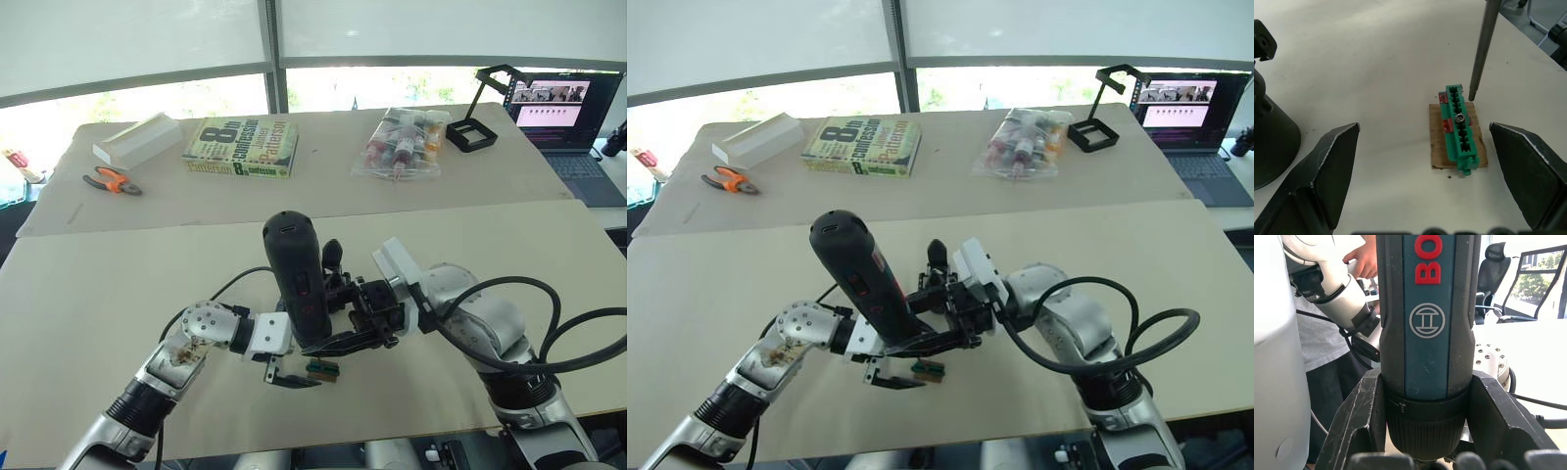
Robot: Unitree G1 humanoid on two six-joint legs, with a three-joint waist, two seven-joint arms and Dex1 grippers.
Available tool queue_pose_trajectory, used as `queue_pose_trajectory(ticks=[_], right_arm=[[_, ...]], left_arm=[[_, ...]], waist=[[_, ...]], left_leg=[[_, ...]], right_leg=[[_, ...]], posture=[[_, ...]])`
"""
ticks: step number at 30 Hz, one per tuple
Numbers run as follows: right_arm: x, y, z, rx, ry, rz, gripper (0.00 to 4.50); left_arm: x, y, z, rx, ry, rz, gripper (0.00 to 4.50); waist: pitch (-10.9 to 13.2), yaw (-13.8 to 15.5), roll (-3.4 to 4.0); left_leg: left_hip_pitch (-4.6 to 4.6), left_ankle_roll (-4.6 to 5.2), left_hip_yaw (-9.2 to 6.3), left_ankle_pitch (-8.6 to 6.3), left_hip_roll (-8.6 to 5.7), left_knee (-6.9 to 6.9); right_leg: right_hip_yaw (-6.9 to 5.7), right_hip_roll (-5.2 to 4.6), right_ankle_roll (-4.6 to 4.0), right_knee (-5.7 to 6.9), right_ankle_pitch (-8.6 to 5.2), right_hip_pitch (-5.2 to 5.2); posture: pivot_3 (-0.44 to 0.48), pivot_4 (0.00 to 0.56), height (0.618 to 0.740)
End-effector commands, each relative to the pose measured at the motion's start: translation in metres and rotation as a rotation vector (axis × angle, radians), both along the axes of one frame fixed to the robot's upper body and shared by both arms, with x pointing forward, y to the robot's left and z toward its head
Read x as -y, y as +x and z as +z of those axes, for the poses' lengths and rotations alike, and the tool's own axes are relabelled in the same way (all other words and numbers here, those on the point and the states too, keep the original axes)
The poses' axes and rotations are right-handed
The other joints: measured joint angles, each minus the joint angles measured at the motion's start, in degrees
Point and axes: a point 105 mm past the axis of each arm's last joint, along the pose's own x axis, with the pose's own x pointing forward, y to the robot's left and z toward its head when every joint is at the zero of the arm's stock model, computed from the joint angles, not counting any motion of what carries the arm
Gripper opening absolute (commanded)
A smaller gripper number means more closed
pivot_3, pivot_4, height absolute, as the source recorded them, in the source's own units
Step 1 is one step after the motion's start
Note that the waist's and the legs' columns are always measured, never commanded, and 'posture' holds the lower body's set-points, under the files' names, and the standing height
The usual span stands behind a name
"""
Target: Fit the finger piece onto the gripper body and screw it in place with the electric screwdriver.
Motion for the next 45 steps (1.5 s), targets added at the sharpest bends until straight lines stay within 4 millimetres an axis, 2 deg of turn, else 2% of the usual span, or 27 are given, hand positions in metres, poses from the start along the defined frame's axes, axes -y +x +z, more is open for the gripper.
queue_pose_trajectory(ticks=[1, 14, 45], right_arm=[[-0.0007, -0.0044, 0.0098, 0.048, 0.045, 0.016, 1.89], [-0.0011, -0.0043, 0.0069, 0.047, 0.039, 0.018, 1.89], [-0.0003, -0.0033, 0.0017, 0.064, 0.022, 0.026, 1.89]], left_arm=[[0.0021, -0.0045, 0.0065, 0.017, -0.017, -0.025, 4.5], [0.0005, -0.0115, 0.004, 0.008, -0.008, -0.037, 4.5], [0.0021, -0.0076, 0.0053, 0.016, -0.011, -0.031, 4.5]], waist=[[0.0, 0.0, 0.0], [0.0, 0.0, 0.0], [0.0, 0.0, 0.0]], left_leg=[[0.0, 0.0, 0.0, 0.0, 0.0, 0.0], [0.0, 0.0, 0.0, 0.0, 0.0, 0.0], [0.0, 0.0, 0.0, 0.0, 0.0, 0.0]], right_leg=[[0.0, 0.0, 0.0, 0.0, 0.0, 0.0], [0.0, 0.01, 0.0, 0.0, 0.0, 0.0], [0.0, 0.01, 0.0, 0.0, 0.0, 0.0]], posture=[[0.0, 0.15, 0.74], [0.0, 0.15, 0.74], [0.0, 0.15, 0.74]])
